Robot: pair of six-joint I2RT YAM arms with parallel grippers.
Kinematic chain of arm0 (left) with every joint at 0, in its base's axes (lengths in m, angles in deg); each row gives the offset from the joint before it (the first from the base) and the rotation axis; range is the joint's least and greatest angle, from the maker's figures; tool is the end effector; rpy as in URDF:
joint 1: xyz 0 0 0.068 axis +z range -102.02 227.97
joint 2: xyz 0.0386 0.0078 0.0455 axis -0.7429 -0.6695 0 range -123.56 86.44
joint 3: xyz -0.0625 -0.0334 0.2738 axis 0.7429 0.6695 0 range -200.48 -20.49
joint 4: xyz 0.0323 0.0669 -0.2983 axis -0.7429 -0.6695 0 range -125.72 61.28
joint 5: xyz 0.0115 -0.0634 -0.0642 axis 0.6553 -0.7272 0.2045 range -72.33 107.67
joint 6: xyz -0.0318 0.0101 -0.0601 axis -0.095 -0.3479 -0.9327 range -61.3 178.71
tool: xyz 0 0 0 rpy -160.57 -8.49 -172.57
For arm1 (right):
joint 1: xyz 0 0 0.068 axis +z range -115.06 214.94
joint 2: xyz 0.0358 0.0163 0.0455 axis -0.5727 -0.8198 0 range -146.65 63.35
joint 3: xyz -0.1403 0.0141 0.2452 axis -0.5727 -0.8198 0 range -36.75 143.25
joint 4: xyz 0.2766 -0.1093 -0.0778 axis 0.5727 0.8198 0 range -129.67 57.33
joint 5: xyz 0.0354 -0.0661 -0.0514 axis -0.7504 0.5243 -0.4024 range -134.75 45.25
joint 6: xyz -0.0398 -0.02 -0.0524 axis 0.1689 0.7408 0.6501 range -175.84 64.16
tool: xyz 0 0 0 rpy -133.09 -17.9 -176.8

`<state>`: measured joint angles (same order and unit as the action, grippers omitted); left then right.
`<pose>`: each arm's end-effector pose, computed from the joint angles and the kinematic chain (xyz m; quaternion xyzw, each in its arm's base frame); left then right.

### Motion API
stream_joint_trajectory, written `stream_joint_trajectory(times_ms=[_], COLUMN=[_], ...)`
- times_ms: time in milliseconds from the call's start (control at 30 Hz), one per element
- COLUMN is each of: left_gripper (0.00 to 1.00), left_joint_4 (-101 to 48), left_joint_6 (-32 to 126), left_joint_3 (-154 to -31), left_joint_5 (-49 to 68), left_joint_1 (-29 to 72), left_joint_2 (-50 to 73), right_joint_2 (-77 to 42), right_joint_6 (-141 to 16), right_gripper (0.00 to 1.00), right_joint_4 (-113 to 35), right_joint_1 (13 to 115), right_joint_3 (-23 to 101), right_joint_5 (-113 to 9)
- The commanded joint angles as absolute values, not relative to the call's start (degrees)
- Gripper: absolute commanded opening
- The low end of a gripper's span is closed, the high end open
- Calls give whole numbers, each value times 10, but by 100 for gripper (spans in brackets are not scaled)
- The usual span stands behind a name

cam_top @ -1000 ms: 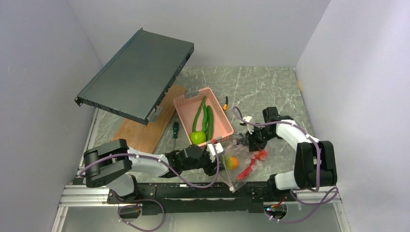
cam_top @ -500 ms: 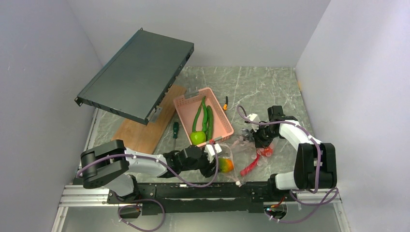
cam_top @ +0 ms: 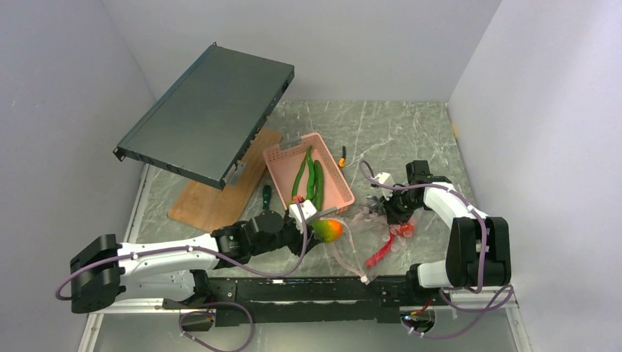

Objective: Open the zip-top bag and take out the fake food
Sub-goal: Pick up the fake fruit from the zipper food storage bag, then place the fake fruit in the bin.

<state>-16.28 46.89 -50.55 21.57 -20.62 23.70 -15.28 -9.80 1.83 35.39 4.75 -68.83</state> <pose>0.1113 -0.2736 0.2046 0.3727 0.7305 -0.3476 0.4546 0.2606 0.0247 0.1308 -0.4031 0.8860 0.1538 0.1698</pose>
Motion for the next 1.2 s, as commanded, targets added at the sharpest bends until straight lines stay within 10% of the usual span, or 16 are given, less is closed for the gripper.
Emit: stream_joint_trajectory(times_ms=[0,1167], left_gripper=[0,0], left_joint_4=[-267,-436], left_joint_6=[457,412], left_joint_3=[-562,-837], left_joint_5=[271,477], left_joint_1=[-182,-68], left_joint_2=[268,10], right_joint_2=[-154,-154], right_joint_6=[-86,-85], right_gripper=[1,8], right_joint_4=[19,15], right_joint_1=[353,353], right_joint_3=[58,60], right_joint_5=[-691,-702])
